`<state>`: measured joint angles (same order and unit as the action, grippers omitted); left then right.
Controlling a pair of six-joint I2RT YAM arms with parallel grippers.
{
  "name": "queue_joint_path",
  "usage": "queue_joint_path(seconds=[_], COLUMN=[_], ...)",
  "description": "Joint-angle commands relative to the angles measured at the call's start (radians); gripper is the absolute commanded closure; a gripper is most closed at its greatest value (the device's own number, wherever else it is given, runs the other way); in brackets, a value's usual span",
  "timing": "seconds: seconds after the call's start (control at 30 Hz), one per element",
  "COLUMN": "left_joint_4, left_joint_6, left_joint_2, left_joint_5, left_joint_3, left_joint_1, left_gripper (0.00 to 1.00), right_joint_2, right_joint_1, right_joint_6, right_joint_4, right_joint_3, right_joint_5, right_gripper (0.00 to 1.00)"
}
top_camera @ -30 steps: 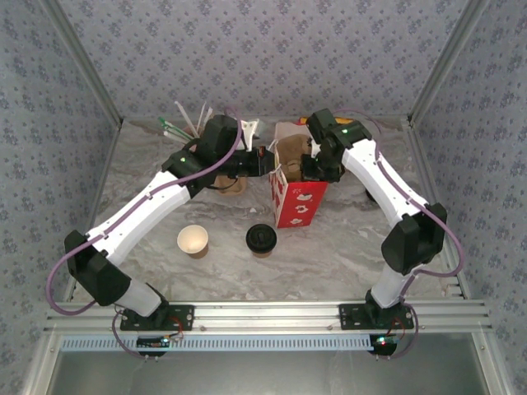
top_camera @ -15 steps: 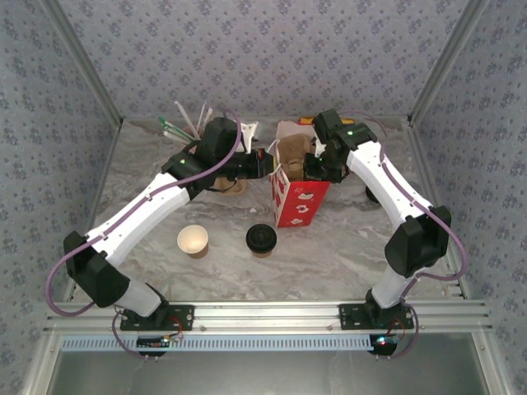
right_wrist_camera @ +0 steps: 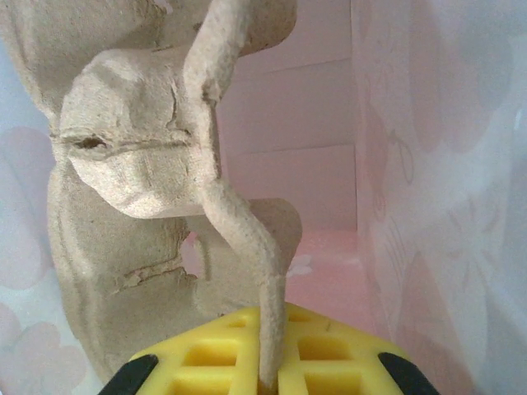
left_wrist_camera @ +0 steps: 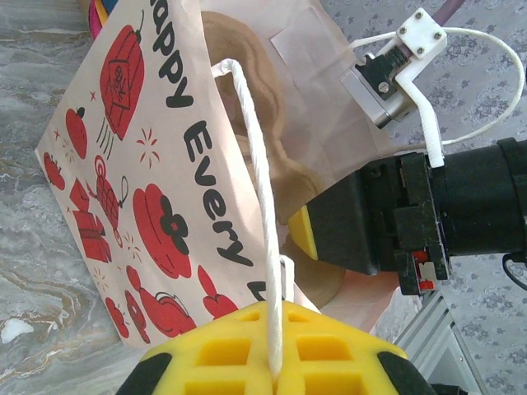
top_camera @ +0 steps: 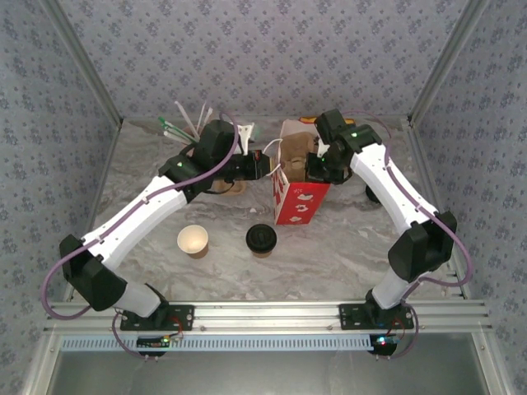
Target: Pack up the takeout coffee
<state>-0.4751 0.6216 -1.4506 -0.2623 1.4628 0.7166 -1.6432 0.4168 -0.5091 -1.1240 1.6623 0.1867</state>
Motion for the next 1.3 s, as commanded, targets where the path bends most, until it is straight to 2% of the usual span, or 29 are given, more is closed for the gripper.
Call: queue_joint_path(seconds=[0.0,0.57,1.27], left_joint_4=[-0.003,0.0,0.036], left_joint_6=[-0.008,0.0,0.015], left_joint_2=[0.03,0.027,-0.011], left_joint_5=[0.004,0.011,-0.044], left_joint_3=[-0.001,0.0,0.048], left_joint_1=[0.007,0.006,0.018], left_gripper=[1.0,1.0,1.0], right_joint_2=[0.029,0.026,-0.021], right_joint_1=[-0.007,-0.026,-0.034], right_joint_6=[-0.02,-0.049,-0.061], right_joint_4=[0.009,0.043,0.076], right_joint_3=[-0.014,-0.051,-0.097], right_joint_5=[-0.015,0.007,0.045], right_gripper=[0.9,0.9,0.89])
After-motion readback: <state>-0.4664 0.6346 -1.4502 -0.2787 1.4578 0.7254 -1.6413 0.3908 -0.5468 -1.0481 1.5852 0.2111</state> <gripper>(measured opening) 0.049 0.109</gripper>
